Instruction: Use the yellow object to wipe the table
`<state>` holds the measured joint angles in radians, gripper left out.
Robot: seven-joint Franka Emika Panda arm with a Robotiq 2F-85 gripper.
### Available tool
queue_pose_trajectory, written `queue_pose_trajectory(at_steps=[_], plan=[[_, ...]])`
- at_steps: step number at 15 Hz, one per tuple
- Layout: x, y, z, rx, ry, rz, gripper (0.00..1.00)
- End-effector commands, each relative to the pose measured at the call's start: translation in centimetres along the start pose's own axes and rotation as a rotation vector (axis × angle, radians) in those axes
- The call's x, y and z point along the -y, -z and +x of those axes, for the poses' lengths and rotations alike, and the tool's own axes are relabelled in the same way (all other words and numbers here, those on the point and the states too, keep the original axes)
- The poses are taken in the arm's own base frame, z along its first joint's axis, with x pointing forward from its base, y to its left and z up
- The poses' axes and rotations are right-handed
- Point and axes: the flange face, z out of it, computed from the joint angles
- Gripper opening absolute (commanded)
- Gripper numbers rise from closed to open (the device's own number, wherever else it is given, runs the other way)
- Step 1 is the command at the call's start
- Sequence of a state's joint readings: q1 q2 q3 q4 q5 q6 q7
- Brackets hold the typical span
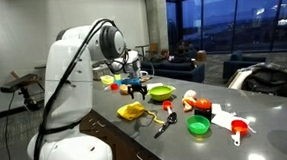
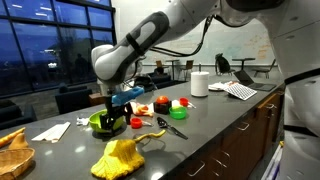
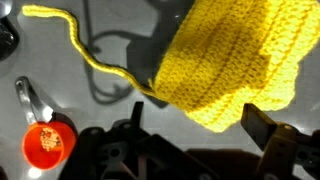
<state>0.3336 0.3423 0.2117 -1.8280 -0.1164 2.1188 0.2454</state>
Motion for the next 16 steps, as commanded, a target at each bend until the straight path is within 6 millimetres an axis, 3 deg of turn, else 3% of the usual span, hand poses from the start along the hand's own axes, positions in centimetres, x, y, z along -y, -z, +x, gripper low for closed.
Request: queue_pose_trajectory(at_steps=[1,3,5,13,16], plan=[[1.3,0.3,0.3,-0.006,0.022,-0.006,1.0],[3.1,0.5,0.8,-0.014,0.047,-0.016,1.0],[3.7,0.3,1.1,-0.013,0.053,-0.017,1.0],[3.3,0.2,1.3,-0.014,0.04,-0.015,1.0],[3.2,-1.7,1.7,-0.008,0.039,0.01,1.0]])
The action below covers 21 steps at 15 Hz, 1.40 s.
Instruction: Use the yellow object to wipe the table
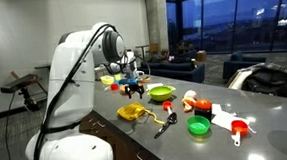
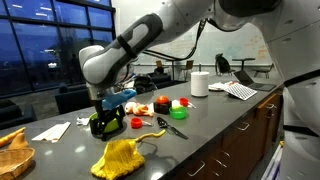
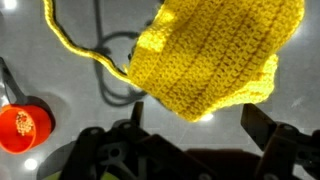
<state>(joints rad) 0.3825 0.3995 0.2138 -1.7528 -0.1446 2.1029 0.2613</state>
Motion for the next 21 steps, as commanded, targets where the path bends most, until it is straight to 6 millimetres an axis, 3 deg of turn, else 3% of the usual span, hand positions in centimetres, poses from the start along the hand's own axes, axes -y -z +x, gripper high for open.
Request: queue_pose_trajectory(at_steps=[1,3,4,5,8,12,17,21], plan=[[0.0,-2.6,0.6,0.004,-0.014,0.033,1.0],[-0.1,-5.1,1.0,0.008,-0.033,0.064,1.0],[-0.1,-6.3,1.1,0.02,-0.05,0.078,0.75],[-0.3,-7.6,1.2,0.02,-0.06,0.095,0.75],[-0.3,-10.8,1.6,0.029,-0.089,0.146,0.54],[-0.6,-10.5,2.4,0.013,-0.106,0.173,0.36],[-0.4,-11.1,2.7,0.017,-0.1,0.182,0.02],[-0.8,-11.3,2.2,0.061,-0.125,0.151,0.03]])
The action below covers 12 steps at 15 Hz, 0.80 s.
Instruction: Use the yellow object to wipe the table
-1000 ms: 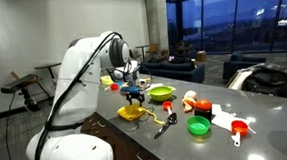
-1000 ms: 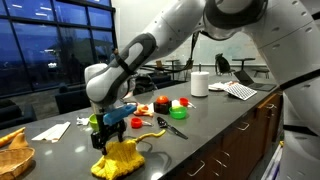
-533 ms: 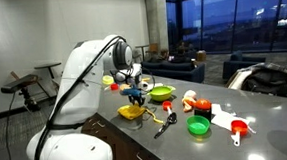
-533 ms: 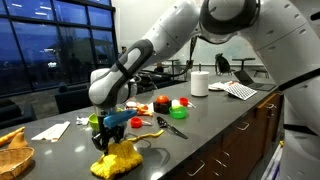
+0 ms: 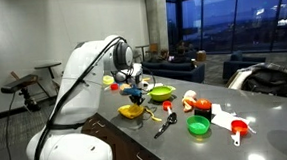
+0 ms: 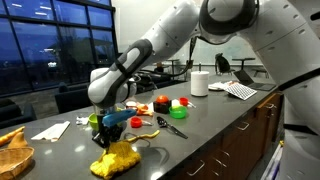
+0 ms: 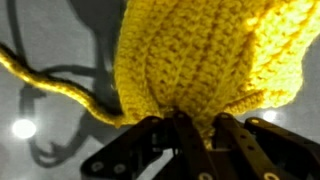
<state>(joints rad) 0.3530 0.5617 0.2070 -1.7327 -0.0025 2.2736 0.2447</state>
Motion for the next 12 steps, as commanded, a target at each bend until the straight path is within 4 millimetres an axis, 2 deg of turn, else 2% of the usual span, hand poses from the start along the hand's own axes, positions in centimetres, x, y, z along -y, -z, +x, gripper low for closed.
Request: queue_pose_trajectory(at_steps=[1,12], plan=[[-0.8,-3.2,-0.5,0.066,-0.042,-0.023,0.05],[-6.1,-2.7,-3.3,0.175,-0.329,-0.196,0.04]])
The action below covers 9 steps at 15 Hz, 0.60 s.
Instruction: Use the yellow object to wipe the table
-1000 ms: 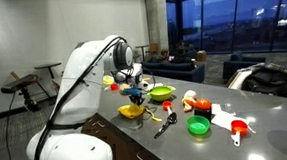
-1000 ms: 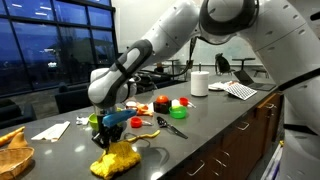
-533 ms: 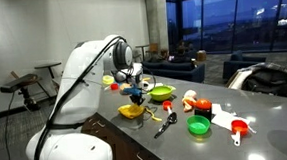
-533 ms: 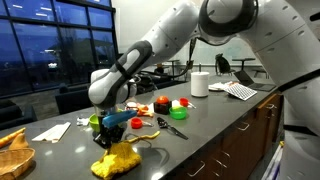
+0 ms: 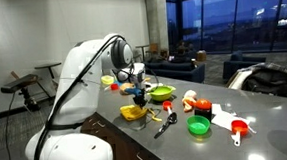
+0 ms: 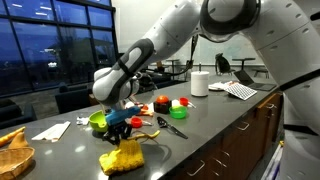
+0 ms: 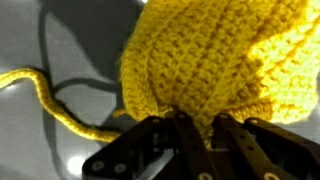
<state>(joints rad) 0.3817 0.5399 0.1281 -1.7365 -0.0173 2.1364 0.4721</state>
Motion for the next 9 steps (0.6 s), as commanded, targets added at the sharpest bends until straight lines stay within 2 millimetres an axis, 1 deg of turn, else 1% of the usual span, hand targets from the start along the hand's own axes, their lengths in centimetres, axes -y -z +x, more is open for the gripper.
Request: queue_pose_trajectory(at_steps=[1,5,6,7,8,9], plan=[[-3.9,-3.2,-1.5,0.08,-0.098,-0.128,0.04],[-7.4,-2.8,-3.2,0.145,-0.212,-0.207,0.04],[-7.9,-2.9,-3.5,0.163,-0.228,-0.222,0.04],[-8.0,-2.9,-3.4,0.171,-0.218,-0.229,0.04],[-7.6,-2.9,-3.3,0.176,-0.192,-0.237,0.04],[-6.8,-2.9,-2.9,0.167,-0.16,-0.245,0.04]])
